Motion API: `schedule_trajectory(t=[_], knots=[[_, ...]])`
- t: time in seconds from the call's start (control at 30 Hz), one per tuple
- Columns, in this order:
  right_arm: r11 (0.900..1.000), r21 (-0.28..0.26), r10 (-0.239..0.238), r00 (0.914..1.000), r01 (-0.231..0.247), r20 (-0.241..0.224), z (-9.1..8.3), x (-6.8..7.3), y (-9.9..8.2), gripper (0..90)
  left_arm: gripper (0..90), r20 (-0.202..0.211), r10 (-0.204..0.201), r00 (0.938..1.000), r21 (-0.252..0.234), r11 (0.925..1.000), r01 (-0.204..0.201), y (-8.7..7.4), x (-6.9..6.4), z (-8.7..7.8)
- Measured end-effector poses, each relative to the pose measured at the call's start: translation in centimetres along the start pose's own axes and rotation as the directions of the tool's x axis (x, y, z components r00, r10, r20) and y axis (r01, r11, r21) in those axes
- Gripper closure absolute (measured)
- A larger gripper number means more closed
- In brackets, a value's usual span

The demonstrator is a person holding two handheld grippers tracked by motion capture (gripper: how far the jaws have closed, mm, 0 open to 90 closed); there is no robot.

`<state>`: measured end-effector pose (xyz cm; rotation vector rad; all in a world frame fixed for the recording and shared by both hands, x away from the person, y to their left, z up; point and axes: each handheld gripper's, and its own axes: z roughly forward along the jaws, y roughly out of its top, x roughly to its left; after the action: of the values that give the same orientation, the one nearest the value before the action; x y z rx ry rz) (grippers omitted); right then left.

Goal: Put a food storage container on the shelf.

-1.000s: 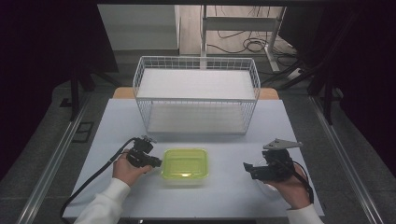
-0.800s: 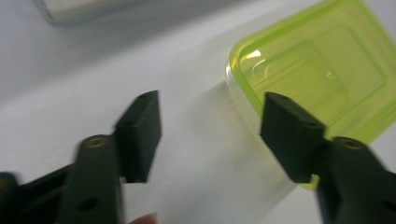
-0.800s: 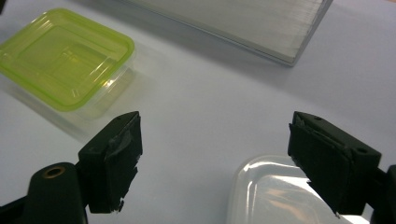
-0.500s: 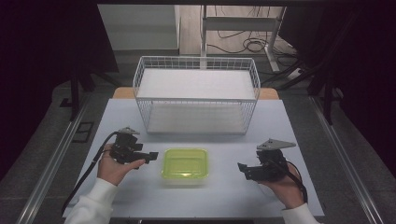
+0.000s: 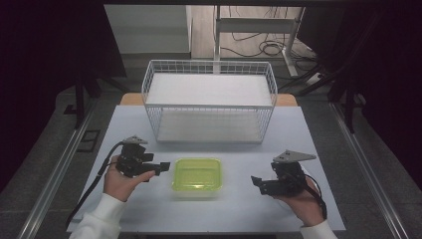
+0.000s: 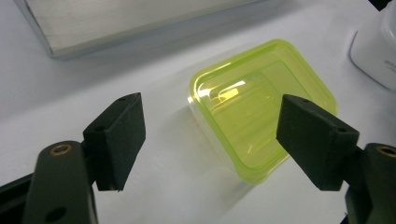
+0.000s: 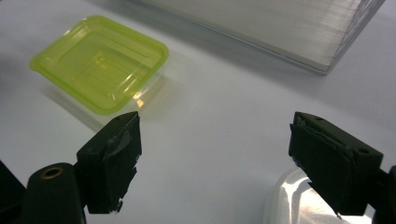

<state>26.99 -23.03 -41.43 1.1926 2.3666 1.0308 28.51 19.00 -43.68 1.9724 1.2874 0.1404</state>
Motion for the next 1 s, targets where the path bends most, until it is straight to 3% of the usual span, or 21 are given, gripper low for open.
schedule_trajectory(t=[0.03,0.17,0.43,0.57,0.7,0.93,1.0], knots=[[0.9999,-0.007,0.013,0.9996,-0.013,-0.025,0.0,0.1,0.1,17.0,24.2,0.006,0.001,1.0000,0.003,1.0000,-0.001,0.0,0.0,0.0],[0.9992,0.001,0.041,0.9980,-0.041,-0.047,0.7,0.5,0.5,17.2,25.5,0.012,-0.005,0.9999,0.010,0.9999,0.005,0.1,-0.1,0.2],[0.9991,0.040,0.016,0.9958,-0.012,-0.090,2.7,3.4,2.0,21.1,25.8,0.042,-0.023,0.9988,0.019,0.9996,0.022,0.0,-0.3,0.6],[0.9971,0.072,0.030,0.9948,-0.023,-0.097,4.2,4.7,2.4,21.1,25.8,0.052,-0.022,0.9984,0.035,0.9992,0.020,-0.2,-0.5,1.1],[0.9958,0.080,0.054,0.9926,-0.045,-0.108,5.3,5.0,3.1,22.8,25.8,0.082,-0.047,0.9955,0.047,0.9980,0.043,-0.3,-0.3,1.7],[0.9916,0.113,0.076,0.9915,-0.064,-0.106,7.9,5.4,4.0,24.3,26.1,0.081,-0.056,0.9952,0.066,0.9965,0.051,-0.3,-0.3,2.6],[0.9905,0.123,0.076,0.9913,-0.063,-0.107,8.5,5.4,4.2,24.6,26.1,0.096,-0.071,0.9928,0.063,0.9959,0.065,-0.2,-0.3,2.9]])
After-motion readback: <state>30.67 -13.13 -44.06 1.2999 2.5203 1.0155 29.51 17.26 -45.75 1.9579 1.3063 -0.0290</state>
